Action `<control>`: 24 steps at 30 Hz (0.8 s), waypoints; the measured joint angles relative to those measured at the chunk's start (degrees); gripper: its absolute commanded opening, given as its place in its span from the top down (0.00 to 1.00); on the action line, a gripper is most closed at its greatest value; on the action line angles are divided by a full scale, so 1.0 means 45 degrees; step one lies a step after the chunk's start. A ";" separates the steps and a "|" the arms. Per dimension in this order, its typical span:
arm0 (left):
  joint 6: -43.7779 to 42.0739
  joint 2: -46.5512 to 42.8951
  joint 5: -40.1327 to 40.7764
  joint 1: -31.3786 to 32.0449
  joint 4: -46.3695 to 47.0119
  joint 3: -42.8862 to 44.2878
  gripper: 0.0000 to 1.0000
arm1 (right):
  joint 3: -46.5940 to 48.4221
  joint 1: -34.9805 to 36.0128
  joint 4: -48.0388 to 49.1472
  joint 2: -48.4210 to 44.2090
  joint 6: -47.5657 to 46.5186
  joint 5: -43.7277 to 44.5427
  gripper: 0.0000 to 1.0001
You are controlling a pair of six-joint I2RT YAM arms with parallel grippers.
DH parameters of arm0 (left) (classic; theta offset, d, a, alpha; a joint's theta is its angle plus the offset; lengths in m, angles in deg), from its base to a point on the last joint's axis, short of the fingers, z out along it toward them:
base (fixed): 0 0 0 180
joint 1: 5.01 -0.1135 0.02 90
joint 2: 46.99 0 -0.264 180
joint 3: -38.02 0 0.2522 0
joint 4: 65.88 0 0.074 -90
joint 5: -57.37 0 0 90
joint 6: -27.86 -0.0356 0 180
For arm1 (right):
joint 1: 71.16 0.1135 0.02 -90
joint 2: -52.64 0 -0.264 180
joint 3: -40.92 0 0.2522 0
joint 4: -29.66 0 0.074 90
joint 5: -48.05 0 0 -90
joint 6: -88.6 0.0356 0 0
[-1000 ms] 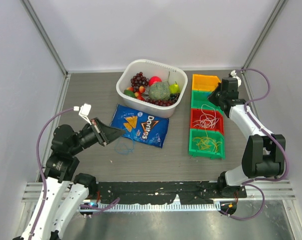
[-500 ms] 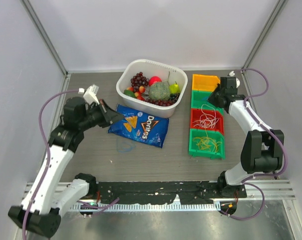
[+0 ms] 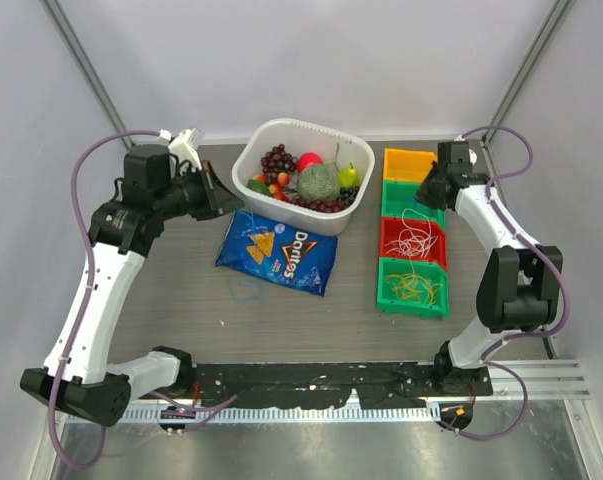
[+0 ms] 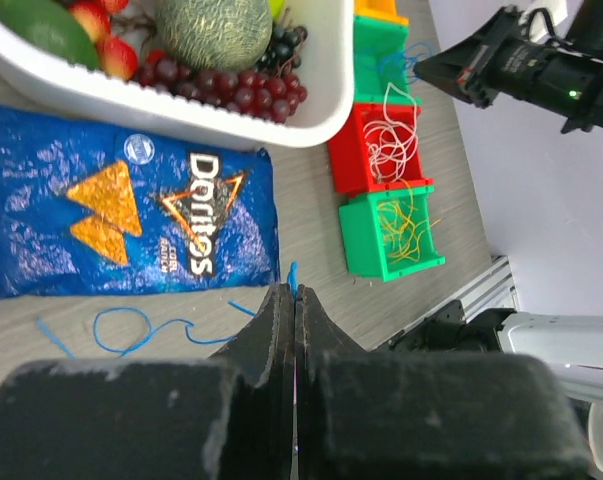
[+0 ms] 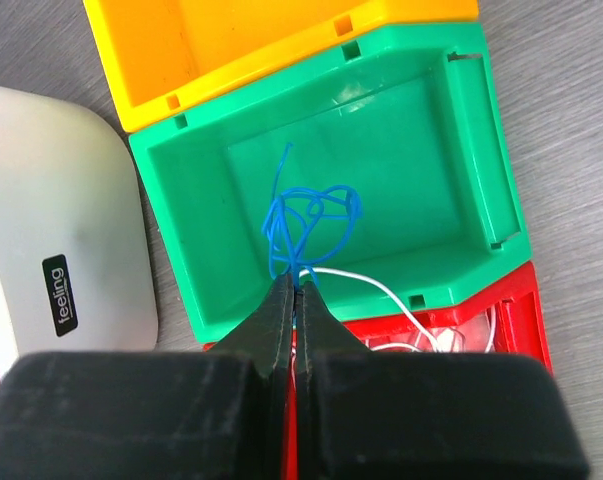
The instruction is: Untangle the cables
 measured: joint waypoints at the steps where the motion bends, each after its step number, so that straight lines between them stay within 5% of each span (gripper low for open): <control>1: -0.0214 0.0121 0.0000 0.0000 -0.0175 0.0481 1.00 | 0.0214 -0.0005 -0.0136 0.0141 0.0000 -0.0024 0.99; 4: -0.0588 0.0340 -0.0053 0.0000 -0.0486 0.0991 1.00 | 0.0879 0.0000 -0.0476 0.0733 -0.0029 -0.0083 0.97; 9: -0.0986 0.0865 -0.0131 0.0000 -0.0724 0.0991 1.00 | 0.1559 -0.0005 -0.1001 0.1540 -0.0248 -0.0393 0.59; 11: -0.1146 0.1127 -0.0238 0.0000 -0.0714 0.0986 1.00 | 0.1773 -0.0005 -0.1229 0.1719 -0.0316 -0.0461 0.50; 19: -0.1933 0.2030 -0.0403 0.0000 -0.0641 0.1219 1.00 | 0.4571 0.0117 -0.2195 0.2181 -0.0729 -0.0840 0.49; 24: -0.2278 0.2118 -0.0398 0.0000 -0.0117 0.1423 1.00 | 0.5479 0.0748 -0.1355 0.2093 -0.1214 -0.3274 0.49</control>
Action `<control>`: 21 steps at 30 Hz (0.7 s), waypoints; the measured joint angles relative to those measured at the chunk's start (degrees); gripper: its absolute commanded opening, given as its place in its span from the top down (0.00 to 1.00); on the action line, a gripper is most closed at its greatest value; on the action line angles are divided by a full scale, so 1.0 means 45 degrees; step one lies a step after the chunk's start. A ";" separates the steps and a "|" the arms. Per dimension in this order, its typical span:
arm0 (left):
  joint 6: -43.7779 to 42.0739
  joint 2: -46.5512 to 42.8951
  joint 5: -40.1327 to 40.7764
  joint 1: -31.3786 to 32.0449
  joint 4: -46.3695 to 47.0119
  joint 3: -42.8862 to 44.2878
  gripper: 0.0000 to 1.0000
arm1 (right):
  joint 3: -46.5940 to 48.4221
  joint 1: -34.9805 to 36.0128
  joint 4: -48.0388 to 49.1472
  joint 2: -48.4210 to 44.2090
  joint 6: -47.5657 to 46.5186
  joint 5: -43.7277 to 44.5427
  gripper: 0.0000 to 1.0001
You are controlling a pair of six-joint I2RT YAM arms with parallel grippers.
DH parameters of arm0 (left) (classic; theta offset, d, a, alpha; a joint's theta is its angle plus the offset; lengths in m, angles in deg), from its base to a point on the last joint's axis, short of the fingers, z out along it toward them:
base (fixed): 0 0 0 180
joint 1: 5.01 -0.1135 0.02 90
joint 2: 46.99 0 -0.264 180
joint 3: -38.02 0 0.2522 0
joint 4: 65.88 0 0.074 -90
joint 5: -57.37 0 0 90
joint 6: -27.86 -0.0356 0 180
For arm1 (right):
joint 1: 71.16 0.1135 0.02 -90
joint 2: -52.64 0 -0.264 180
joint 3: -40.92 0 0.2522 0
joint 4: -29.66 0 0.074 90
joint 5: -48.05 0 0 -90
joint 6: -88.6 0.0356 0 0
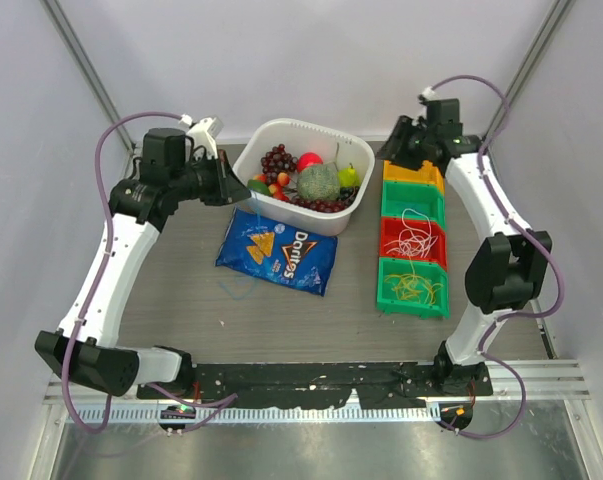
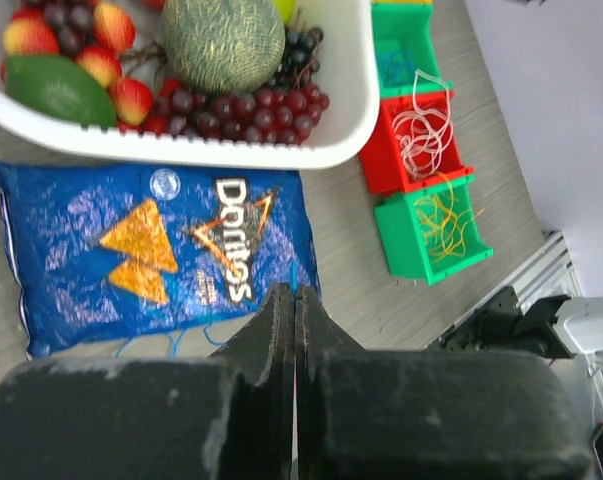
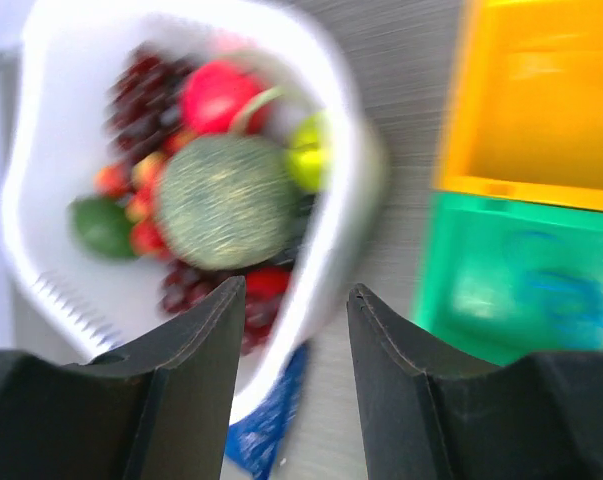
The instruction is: Untangle the cables
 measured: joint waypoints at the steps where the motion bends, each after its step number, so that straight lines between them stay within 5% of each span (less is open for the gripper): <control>1: 0.0010 0.0000 -0.0015 -0.0005 0.0204 0.0044 1.00 | 0.0019 0.0364 0.0228 -0.0005 -0.0253 -0.0699 0.50; 11: -0.0005 0.0112 -0.0136 -0.0063 0.0967 0.0952 1.00 | -0.0083 0.5712 0.2089 0.0126 -0.2968 -0.4401 0.52; 21: 0.0112 -0.0141 -0.0131 -0.0063 0.1180 0.0981 1.00 | -0.2827 0.6912 0.5081 -0.0233 -0.4226 -0.5697 0.53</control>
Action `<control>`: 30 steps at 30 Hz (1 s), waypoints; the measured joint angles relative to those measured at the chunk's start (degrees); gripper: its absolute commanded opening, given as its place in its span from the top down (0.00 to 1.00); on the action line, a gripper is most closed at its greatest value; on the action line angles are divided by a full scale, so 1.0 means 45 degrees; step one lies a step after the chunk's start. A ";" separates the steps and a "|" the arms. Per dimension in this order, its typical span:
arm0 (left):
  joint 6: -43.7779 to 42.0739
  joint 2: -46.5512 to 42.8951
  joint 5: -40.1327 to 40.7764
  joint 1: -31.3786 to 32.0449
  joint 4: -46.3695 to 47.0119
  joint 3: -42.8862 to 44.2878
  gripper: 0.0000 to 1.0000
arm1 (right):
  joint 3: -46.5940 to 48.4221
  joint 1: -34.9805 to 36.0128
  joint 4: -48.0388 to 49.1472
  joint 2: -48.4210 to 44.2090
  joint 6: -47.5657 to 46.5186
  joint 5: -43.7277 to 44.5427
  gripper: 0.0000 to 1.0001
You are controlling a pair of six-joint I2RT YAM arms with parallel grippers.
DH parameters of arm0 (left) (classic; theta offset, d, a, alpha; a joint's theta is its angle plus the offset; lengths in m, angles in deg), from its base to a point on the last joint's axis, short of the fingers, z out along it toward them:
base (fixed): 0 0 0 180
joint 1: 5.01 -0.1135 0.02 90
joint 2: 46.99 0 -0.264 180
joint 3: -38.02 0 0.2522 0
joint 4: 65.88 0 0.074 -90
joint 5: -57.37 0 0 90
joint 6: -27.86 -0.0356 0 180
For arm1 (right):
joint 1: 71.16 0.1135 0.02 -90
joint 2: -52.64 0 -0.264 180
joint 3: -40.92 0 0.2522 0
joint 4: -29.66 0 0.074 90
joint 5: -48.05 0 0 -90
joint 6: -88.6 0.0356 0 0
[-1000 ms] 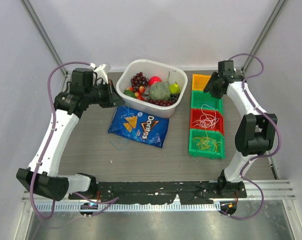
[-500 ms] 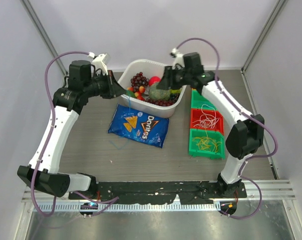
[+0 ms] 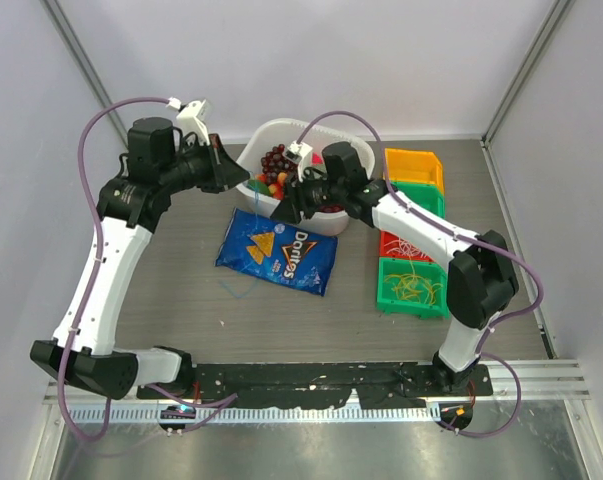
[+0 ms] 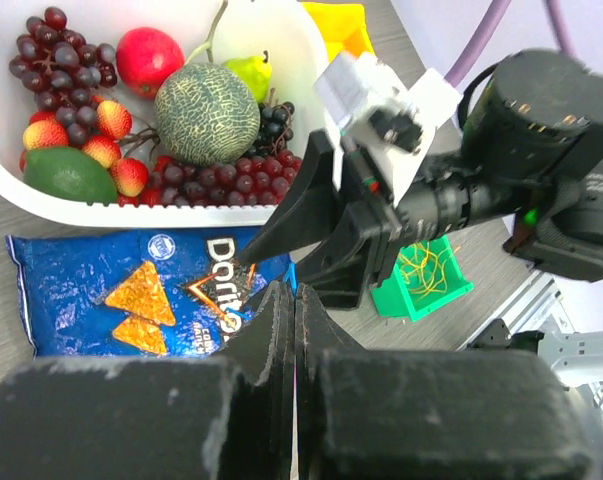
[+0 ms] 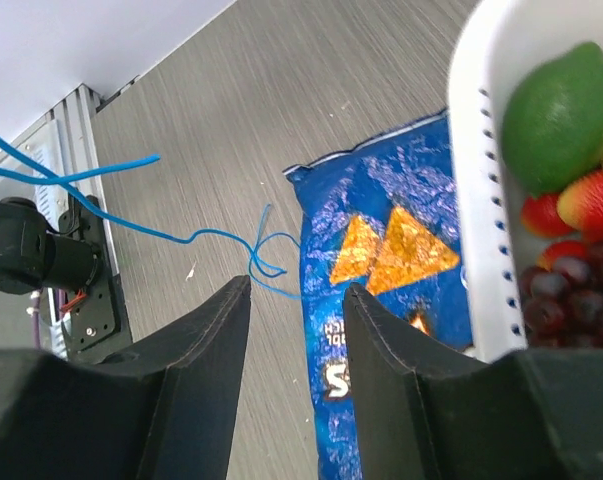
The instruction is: Untangle the cables
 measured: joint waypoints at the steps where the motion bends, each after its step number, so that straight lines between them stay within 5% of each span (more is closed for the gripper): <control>1: 0.0034 -0.0087 0.0000 0.0000 0.0058 0.0000 1.00 | -0.0189 0.0151 0.0457 -0.0010 -0.0087 -0.0049 0.53; 16: 0.0325 -0.0442 -0.0107 0.0000 0.0384 0.0427 1.00 | -0.1078 0.1530 0.3764 -0.0019 0.0330 0.0194 0.59; 30: 0.0335 -0.0481 0.0155 0.0000 0.0423 0.0486 1.00 | -0.1739 0.1530 0.2584 -0.0923 -0.1035 0.2535 0.58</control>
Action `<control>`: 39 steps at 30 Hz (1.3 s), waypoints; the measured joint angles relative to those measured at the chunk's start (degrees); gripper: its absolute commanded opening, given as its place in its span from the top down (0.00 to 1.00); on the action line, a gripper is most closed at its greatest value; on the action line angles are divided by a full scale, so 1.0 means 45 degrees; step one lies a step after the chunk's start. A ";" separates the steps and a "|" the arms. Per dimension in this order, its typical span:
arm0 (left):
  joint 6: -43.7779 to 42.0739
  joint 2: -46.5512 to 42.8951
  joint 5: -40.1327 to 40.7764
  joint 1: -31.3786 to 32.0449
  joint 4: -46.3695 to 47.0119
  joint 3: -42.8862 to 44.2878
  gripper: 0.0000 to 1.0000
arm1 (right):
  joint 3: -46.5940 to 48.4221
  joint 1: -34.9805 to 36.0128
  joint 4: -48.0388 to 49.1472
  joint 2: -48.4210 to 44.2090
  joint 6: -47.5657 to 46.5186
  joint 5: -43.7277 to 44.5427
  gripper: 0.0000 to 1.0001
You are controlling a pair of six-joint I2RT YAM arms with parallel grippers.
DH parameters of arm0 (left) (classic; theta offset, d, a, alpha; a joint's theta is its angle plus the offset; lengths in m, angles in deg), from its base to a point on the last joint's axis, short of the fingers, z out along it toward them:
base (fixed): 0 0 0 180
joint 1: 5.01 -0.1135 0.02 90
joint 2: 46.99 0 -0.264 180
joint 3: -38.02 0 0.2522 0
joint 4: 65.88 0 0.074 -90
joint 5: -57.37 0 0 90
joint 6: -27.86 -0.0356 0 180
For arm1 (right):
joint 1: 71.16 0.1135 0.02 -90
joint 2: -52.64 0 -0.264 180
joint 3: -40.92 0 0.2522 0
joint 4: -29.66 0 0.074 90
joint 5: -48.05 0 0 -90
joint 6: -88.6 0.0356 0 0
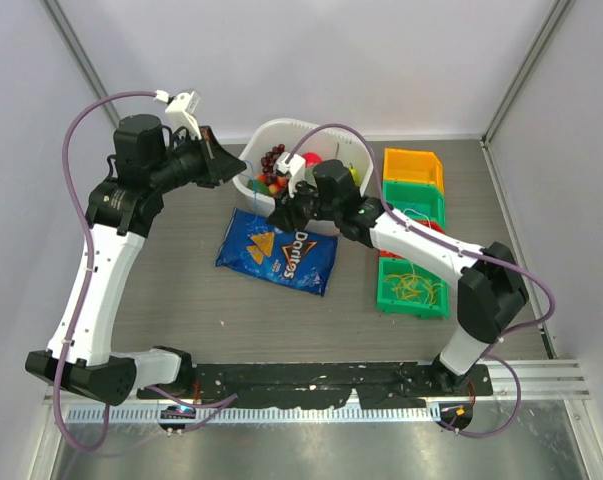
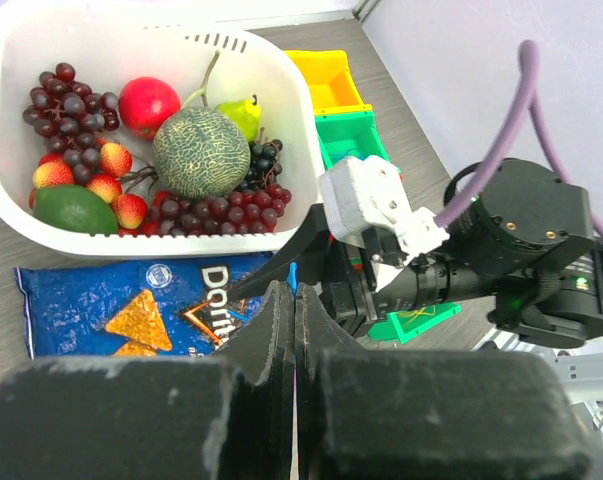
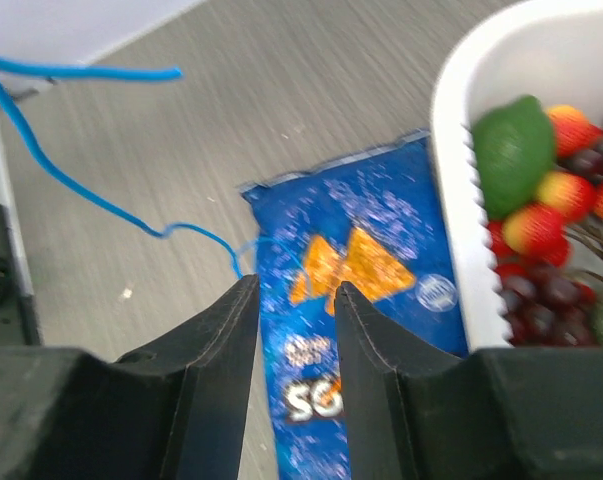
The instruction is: Untangle the cables
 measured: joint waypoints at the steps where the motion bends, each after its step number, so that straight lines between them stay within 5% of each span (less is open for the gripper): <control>1: 0.0000 0.0000 0.0000 0.0000 0.0000 0.0000 1.00 | 0.0000 0.0000 -0.0505 -0.0219 -0.0442 0.0471 0.58; 8: -0.0005 0.0000 0.0044 0.0000 -0.0010 0.0005 1.00 | 0.0015 -0.0024 -0.1554 -0.1020 -0.1404 0.1044 0.59; 22: 0.0005 0.0000 -0.0049 0.0000 -0.0049 0.0243 1.00 | 0.0325 0.0549 0.0510 -0.0500 0.0427 -0.0831 0.60; 25: 0.0015 0.0000 -0.0063 0.0000 -0.0049 0.0243 1.00 | 0.0325 0.0549 0.1069 -0.0452 0.0690 -0.0665 0.71; 29: 0.0015 0.0000 -0.0068 0.0000 -0.0049 0.0243 1.00 | 0.0466 0.0539 0.1370 -0.0223 0.0845 -0.0369 0.99; 39: -0.0039 -0.1744 0.1010 0.0000 -0.0121 -0.1812 1.00 | 0.0092 0.0272 0.1350 -0.0806 0.1253 0.2968 0.99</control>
